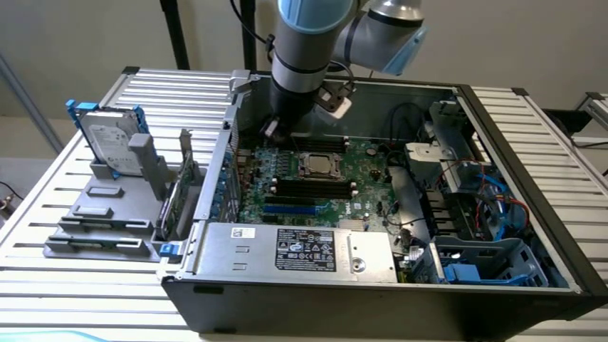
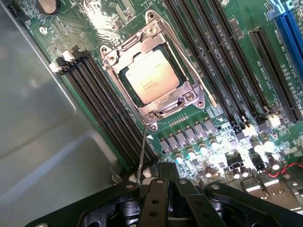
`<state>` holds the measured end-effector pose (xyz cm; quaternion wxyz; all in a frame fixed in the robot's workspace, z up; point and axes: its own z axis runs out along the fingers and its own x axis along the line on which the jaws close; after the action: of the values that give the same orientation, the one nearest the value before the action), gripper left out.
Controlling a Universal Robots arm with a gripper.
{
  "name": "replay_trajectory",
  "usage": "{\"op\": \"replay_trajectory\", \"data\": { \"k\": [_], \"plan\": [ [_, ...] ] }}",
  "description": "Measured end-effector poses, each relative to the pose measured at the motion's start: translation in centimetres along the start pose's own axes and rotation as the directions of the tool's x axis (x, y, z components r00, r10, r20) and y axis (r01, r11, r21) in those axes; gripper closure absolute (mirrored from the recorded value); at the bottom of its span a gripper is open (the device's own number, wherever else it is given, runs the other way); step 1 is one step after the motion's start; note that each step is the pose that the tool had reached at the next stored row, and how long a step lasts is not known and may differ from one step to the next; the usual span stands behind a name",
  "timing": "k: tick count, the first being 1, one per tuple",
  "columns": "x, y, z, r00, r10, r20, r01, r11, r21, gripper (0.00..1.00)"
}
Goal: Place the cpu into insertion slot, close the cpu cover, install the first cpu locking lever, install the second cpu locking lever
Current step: 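Install the first cpu locking lever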
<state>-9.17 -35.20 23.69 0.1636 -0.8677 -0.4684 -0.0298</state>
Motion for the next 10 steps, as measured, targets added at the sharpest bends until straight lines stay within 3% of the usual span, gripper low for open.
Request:
{"op": "replay_trajectory", "data": {
  "k": [4,7,10],
  "plan": [
    [0.00,-0.09,-0.17,0.9994,0.027,-0.0204,-0.026,0.9996,0.0131,0.89],
    [-0.04,-0.22,-0.30,0.9985,0.042,-0.0355,-0.041,0.9988,0.0268,0.89],
    [-0.11,-0.36,-0.38,0.9977,0.052,-0.0426,-0.051,0.9979,0.0399,0.89]
  ]
}}
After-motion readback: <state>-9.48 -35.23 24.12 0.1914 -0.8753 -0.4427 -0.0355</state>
